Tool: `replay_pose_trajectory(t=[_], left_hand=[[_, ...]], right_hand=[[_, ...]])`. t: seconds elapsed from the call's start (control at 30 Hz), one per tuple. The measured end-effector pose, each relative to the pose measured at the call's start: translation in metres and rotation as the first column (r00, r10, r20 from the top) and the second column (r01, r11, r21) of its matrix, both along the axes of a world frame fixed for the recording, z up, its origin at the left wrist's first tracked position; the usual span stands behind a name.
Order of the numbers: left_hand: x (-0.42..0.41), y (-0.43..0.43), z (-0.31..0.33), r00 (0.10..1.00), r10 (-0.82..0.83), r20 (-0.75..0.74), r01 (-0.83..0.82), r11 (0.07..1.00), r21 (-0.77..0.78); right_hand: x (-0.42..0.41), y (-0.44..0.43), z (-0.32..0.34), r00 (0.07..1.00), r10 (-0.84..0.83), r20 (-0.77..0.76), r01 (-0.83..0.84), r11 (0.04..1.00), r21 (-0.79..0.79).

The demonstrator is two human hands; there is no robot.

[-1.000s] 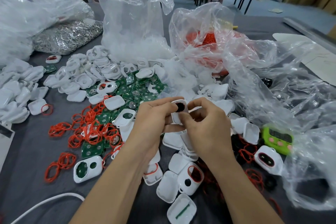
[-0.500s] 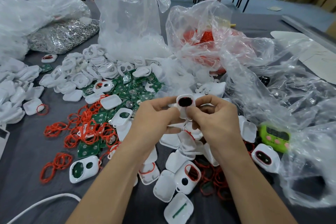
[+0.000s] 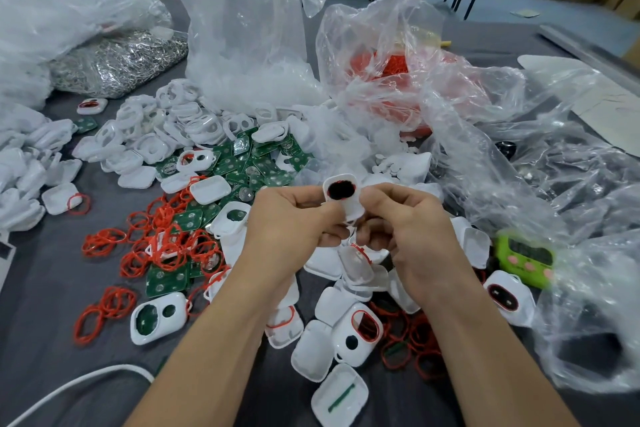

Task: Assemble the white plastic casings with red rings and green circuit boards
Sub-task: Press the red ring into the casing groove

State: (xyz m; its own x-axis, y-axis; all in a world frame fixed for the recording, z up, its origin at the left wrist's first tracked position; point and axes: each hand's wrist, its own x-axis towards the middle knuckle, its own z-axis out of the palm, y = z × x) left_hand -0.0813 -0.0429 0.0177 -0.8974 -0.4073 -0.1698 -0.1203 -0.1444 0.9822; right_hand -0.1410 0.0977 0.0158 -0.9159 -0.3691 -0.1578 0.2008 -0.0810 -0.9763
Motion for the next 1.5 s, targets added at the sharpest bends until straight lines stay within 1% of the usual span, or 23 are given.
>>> replay_pose_trajectory(t=[0.07, 0.27, 0.63, 0.77, 0.93, 1.03, 1.13, 1.2, 1.3, 1.4, 1.5], left_hand=[[0.001, 0.000, 0.001, 1.000, -0.016, -0.019, 0.017, 1.000, 0.006], [0.003, 0.001, 0.002, 0.996, -0.039, -0.085, 0.043, 0.998, 0.044], [0.001, -0.001, 0.000, 0.985, -0.147, -0.094, 0.157, 0.982, 0.110], [-0.001, -0.002, -0.001, 0.987, -0.130, -0.089, 0.143, 0.979, 0.149], [-0.001, -0.001, -0.001, 0.991, -0.109, -0.082, 0.120, 0.982, 0.146], [0.000, 0.000, -0.001, 0.993, -0.083, -0.080, 0.089, 0.992, 0.084], [-0.001, 0.002, -0.002, 0.996, -0.021, -0.091, 0.023, 0.999, 0.025], [-0.002, 0.002, -0.004, 0.996, 0.015, -0.092, -0.015, 1.000, -0.005], [-0.003, 0.001, -0.005, 0.997, 0.021, -0.069, -0.023, 0.999, -0.034], [-0.004, 0.001, -0.006, 0.999, 0.009, -0.051, -0.008, 1.000, 0.005], [-0.006, 0.001, -0.007, 0.998, 0.037, -0.044, -0.035, 0.999, 0.040]], right_hand=[[-0.001, 0.002, 0.000, 0.999, 0.017, -0.038, -0.016, 1.000, 0.012], [-0.001, 0.005, 0.002, 0.998, 0.003, -0.063, -0.006, 0.999, -0.054], [0.001, 0.005, 0.004, 0.997, -0.042, -0.067, 0.032, 0.989, -0.143], [0.001, 0.004, 0.004, 0.996, -0.053, -0.068, 0.043, 0.989, -0.143], [0.002, 0.004, 0.004, 0.995, -0.054, -0.086, 0.043, 0.991, -0.131], [0.002, 0.004, 0.003, 0.992, -0.057, -0.109, 0.045, 0.993, -0.110], [0.004, 0.002, 0.002, 0.989, -0.044, -0.141, 0.034, 0.997, -0.074], [0.005, -0.001, 0.001, 0.989, -0.039, -0.142, 0.032, 0.998, -0.056], [0.007, -0.004, -0.001, 0.991, -0.056, -0.121, 0.052, 0.998, -0.036], [0.008, -0.005, -0.001, 0.993, -0.057, -0.103, 0.054, 0.998, -0.035], [0.010, -0.007, 0.000, 0.995, -0.046, -0.086, 0.043, 0.998, -0.041]])
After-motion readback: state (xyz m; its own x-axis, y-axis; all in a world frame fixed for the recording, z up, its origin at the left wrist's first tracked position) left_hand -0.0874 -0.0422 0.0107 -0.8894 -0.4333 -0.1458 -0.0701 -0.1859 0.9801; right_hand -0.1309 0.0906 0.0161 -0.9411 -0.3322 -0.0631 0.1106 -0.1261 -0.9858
